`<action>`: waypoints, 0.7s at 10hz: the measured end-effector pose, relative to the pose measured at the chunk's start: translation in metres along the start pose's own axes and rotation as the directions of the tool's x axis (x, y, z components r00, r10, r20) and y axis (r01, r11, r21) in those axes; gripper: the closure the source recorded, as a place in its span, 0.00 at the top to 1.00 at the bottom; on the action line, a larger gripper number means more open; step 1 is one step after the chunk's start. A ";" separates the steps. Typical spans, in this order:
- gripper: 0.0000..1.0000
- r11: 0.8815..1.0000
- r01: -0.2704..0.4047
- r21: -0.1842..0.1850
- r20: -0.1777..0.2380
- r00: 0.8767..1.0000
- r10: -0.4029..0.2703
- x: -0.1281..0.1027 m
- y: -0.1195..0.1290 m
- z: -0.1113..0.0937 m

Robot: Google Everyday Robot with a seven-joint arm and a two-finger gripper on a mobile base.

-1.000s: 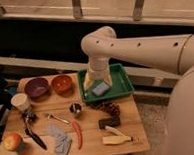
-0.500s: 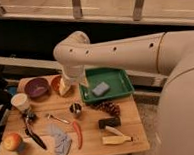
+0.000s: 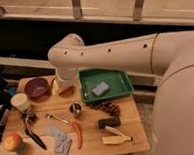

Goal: Place fork in red bowl

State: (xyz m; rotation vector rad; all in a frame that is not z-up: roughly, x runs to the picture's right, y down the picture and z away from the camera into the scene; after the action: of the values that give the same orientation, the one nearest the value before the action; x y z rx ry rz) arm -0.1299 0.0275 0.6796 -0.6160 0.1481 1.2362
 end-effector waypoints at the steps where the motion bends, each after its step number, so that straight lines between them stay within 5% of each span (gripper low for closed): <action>1: 0.77 1.000 0.001 -0.003 -0.002 1.000 -0.001 0.000 0.002 0.000; 5: 0.77 0.997 0.073 -0.033 -0.041 0.996 -0.074 -0.003 0.043 0.032; 7: 0.77 0.991 0.128 -0.049 -0.082 0.988 -0.132 -0.002 0.074 0.066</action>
State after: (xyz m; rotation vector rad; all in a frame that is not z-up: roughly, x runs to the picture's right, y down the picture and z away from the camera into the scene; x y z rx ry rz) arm -0.2126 0.0739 0.7087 -0.7063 0.1501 1.0904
